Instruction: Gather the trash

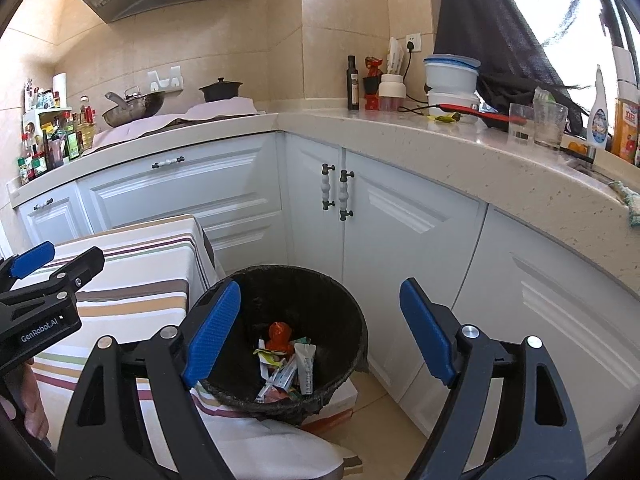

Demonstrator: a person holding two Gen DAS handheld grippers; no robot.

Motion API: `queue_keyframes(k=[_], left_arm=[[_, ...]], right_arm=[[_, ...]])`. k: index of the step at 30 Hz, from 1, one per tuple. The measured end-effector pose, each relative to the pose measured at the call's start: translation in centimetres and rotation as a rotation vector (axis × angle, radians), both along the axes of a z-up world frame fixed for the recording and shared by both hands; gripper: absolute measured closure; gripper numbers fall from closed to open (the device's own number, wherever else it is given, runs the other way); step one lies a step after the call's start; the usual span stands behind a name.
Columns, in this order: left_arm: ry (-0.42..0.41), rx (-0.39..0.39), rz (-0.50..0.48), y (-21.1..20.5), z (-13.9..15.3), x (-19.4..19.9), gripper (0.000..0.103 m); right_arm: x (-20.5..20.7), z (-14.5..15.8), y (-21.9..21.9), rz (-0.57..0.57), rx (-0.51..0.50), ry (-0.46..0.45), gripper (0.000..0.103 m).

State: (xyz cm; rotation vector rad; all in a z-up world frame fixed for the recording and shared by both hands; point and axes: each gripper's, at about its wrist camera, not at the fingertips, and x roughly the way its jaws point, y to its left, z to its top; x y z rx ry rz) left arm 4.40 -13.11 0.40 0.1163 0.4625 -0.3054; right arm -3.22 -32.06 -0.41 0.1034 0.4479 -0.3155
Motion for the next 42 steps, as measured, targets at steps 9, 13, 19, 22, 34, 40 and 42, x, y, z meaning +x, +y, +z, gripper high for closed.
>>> queue_keyframes(k=[9,13,19,22,34,40,42], left_arm=[[-0.007,-0.012,-0.004,0.43,0.24,-0.33,0.018],[-0.006,-0.012,-0.002,0.42,0.20,-0.37,0.018],[-0.006,-0.013,-0.002,0.59,0.29,-0.42,0.018],[-0.004,-0.014,-0.003,0.65,0.29,-0.40,0.018],[-0.004,-0.013,-0.002,0.65,0.28,-0.43,0.018],[-0.005,-0.014,-0.001,0.70,0.26,-0.48,0.018],[-0.003,-0.014,-0.002,0.75,0.25,-0.48,0.018]], right_arm=[[-0.56,0.21,0.02,-0.004,-0.004,-0.007,0.023],[-0.64,0.30,0.01,-0.005,-0.006,-0.008,0.023],[-0.56,0.35,-0.09,-0.004,-0.006,-0.009,0.023],[-0.53,0.38,-0.13,-0.003,-0.005,-0.008,0.023],[-0.46,0.57,-0.10,0.000,-0.008,-0.010,0.023],[-0.21,0.73,-0.13,0.005,-0.008,-0.010,0.023],[-0.20,0.76,-0.13,0.006,-0.008,-0.011,0.023]])
